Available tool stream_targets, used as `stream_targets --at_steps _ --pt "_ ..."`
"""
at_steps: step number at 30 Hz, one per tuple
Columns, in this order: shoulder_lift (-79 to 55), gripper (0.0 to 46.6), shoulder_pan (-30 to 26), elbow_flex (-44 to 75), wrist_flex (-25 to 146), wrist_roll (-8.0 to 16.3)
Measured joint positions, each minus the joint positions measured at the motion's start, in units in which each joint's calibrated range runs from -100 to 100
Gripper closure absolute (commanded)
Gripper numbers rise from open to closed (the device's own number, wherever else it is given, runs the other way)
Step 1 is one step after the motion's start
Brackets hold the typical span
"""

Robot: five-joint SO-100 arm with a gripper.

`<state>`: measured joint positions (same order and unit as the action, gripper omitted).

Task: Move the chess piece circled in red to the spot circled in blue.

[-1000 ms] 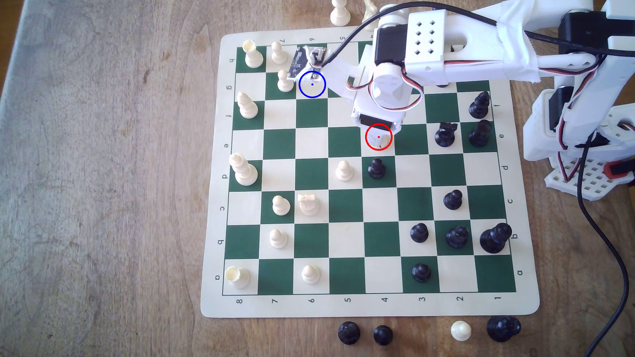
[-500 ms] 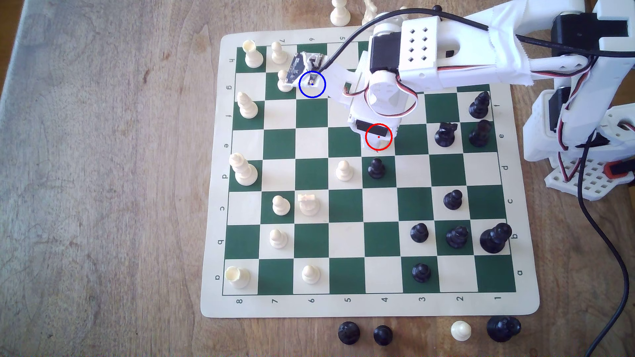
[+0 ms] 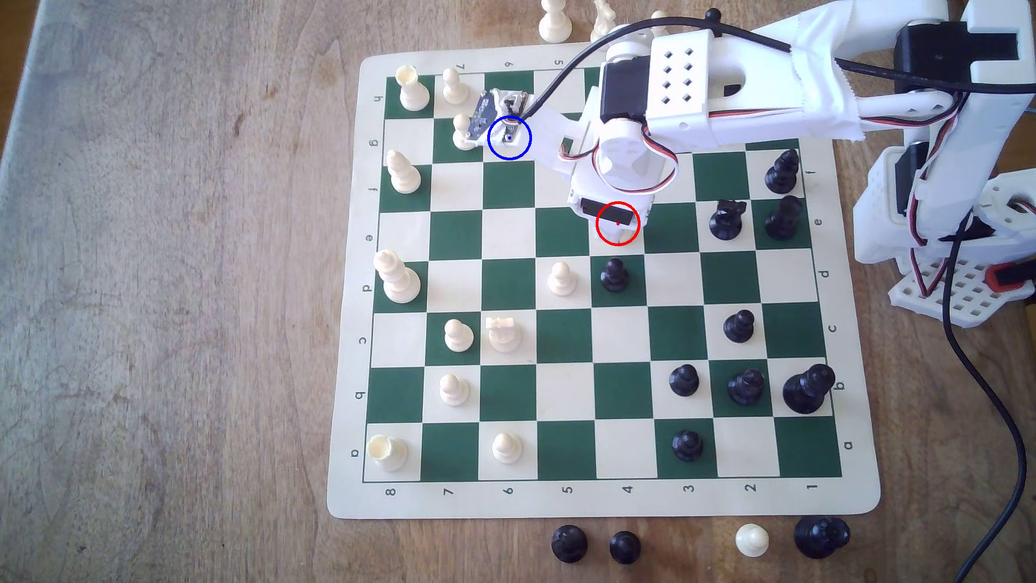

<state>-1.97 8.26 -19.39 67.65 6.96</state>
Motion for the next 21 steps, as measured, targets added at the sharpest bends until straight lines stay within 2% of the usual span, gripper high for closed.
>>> stream_targets --at_steps 5,8,10,12,21 --pt "0.0 34.9 0.0 0.0 0.0 0.0" --pt "0.0 36.3 0.0 0.0 0.0 0.0" --pt "0.0 41.5 0.0 0.0 0.0 0.0" --pt "0.0 43.0 0.0 0.0 0.0 0.0" --pt "0.0 44.0 0.0 0.1 0.2 0.0"
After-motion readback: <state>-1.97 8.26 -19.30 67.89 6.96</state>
